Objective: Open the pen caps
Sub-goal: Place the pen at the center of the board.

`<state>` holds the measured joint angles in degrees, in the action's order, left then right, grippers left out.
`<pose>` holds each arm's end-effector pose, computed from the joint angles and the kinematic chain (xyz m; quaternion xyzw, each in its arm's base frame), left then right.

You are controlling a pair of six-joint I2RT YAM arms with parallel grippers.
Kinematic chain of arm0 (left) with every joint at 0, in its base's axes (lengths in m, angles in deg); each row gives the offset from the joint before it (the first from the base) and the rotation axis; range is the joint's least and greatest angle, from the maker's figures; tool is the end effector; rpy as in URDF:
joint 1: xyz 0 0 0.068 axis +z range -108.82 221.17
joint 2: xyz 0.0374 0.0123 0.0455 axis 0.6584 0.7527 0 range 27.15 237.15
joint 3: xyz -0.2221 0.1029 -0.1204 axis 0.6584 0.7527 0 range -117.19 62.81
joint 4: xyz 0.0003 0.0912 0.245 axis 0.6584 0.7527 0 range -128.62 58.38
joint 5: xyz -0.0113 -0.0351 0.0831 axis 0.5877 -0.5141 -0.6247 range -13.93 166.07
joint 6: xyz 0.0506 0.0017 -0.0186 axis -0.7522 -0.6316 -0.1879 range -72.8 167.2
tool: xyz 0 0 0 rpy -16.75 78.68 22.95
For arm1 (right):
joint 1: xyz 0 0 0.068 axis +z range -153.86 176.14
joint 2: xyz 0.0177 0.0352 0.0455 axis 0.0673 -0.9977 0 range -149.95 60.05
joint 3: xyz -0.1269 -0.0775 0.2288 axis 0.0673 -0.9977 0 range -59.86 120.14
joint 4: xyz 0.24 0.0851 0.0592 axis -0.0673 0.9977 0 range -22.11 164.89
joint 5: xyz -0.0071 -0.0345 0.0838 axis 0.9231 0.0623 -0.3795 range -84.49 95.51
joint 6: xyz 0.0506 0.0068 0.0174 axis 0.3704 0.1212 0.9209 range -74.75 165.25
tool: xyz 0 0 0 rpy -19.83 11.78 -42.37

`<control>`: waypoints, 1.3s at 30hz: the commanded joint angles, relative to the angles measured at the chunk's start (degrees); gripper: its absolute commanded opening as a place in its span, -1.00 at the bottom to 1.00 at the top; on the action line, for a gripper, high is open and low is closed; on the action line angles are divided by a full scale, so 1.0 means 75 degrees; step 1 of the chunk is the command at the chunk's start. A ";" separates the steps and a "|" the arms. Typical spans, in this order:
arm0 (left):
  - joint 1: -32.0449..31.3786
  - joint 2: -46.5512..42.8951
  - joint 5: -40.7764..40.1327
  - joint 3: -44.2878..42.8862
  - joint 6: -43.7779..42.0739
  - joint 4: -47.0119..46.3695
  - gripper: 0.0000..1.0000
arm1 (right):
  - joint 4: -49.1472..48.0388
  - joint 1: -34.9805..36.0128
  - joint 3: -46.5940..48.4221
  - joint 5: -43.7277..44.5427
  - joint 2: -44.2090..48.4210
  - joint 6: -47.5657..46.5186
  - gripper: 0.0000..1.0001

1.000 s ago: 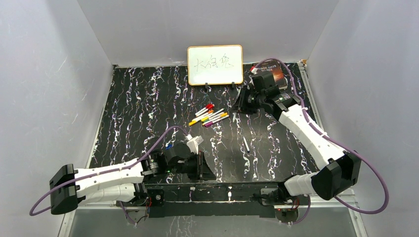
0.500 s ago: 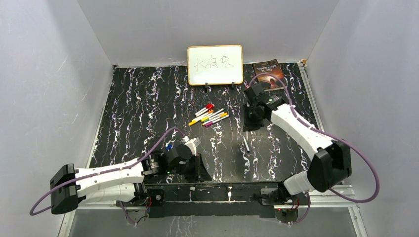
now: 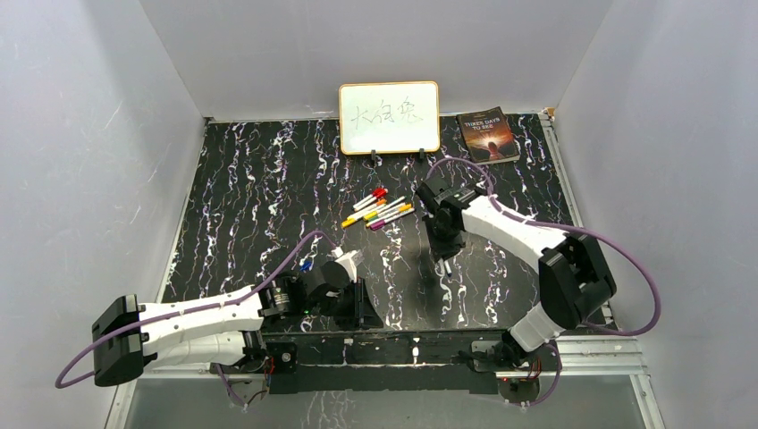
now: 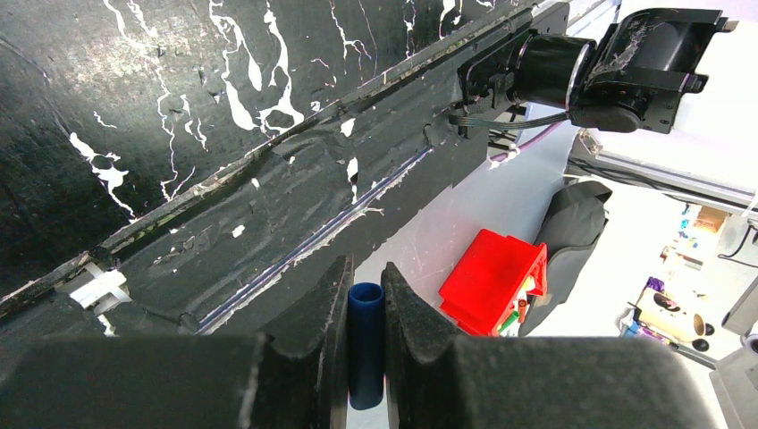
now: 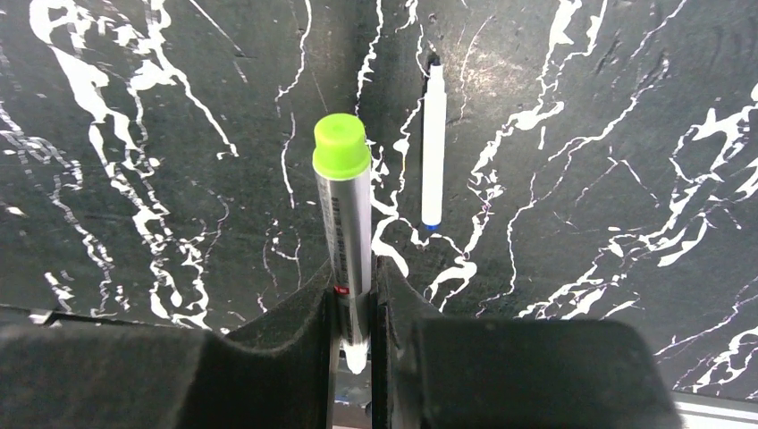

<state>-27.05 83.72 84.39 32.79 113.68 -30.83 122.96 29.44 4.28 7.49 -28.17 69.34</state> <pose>0.0735 -0.1977 0.2164 0.0473 0.8814 -0.4545 0.1201 0.2352 0.1529 0.2247 -0.0783 0.9923 0.0303 0.0911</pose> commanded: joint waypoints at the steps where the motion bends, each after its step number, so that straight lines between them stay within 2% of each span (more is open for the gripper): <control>1: -0.0043 -0.0126 -0.0004 -0.0278 -0.0072 0.0164 -1.00 | -0.0583 0.0083 -0.0287 0.0214 -0.0274 -0.0022 -1.00; 10: -0.0044 -0.0632 -0.0193 -0.0286 0.0011 0.0603 -1.00 | -0.1076 0.0089 -0.0387 0.0275 -0.0897 -0.0186 -1.00; 34: -0.0038 -0.0561 -0.0300 -0.0391 0.0012 0.0633 -1.00 | -0.1378 0.0082 -0.0240 0.0827 -0.1473 -0.0350 -0.91; 39: -0.0038 -0.0552 -0.0300 -0.0400 0.0016 0.0649 -1.00 | -0.1378 0.0077 -0.0162 0.0896 -0.1479 -0.0371 -0.80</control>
<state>-27.10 80.57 82.60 31.85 113.85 -26.98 114.26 29.88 0.96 11.86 -38.64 67.31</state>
